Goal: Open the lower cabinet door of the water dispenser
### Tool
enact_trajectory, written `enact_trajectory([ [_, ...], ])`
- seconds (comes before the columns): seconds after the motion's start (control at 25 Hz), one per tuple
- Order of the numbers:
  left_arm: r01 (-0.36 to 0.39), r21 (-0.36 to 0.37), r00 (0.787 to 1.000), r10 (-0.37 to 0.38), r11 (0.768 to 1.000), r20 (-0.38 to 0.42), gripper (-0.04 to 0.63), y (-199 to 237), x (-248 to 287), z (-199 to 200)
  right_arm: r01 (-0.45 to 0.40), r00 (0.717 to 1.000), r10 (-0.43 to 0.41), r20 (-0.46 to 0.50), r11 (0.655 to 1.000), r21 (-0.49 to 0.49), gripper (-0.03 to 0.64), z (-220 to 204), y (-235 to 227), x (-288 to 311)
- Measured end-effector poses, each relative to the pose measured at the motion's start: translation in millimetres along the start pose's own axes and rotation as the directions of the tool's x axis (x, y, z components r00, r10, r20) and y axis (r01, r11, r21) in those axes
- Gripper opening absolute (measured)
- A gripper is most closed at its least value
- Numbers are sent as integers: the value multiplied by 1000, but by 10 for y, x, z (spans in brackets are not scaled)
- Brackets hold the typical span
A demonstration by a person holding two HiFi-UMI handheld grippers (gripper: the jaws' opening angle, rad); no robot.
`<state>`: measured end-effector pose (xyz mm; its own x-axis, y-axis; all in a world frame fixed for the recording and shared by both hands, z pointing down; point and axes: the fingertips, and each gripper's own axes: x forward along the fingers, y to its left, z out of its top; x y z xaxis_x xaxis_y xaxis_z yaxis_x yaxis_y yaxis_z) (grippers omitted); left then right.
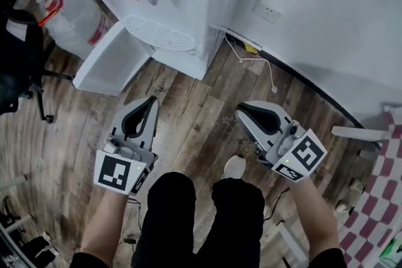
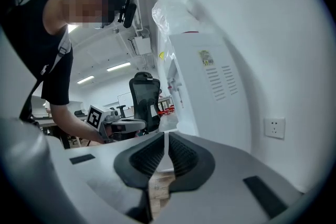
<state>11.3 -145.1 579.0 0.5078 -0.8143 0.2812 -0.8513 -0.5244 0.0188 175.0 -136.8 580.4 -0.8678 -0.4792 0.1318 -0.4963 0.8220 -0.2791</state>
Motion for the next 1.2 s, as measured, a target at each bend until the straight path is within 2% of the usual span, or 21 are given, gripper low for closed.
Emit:
enact_trajectory([
  [0.4,17,-37,1000,-18,999,-20,14,-296,-406,1534,60,998,-62,30,996,65,41,1435,461,-518],
  [0.52,12,-36,999,-13,999,-36,14,-374,-573,1937,115,992,-119,40,990,86,41,1810,607,-670],
  [0.68,28,-102,999,-32,994,-40,14,-496,-847,2464,202,976,-210,53,972,120,41,2295,835,-905],
  [0.76,34,-105,998,-39,994,-45,14,-549,-1003,2689,223,970,-236,63,961,165,40,2494,977,-1004],
  [0.92,24,-116,999,-30,993,-44,13,-558,-1298,3102,227,969,-240,53,957,183,41,2824,1273,-1047],
  [1.2,50,-93,999,-51,994,-5,14,-570,-1683,3825,236,956,-264,131,952,196,41,3570,1772,-1029],
])
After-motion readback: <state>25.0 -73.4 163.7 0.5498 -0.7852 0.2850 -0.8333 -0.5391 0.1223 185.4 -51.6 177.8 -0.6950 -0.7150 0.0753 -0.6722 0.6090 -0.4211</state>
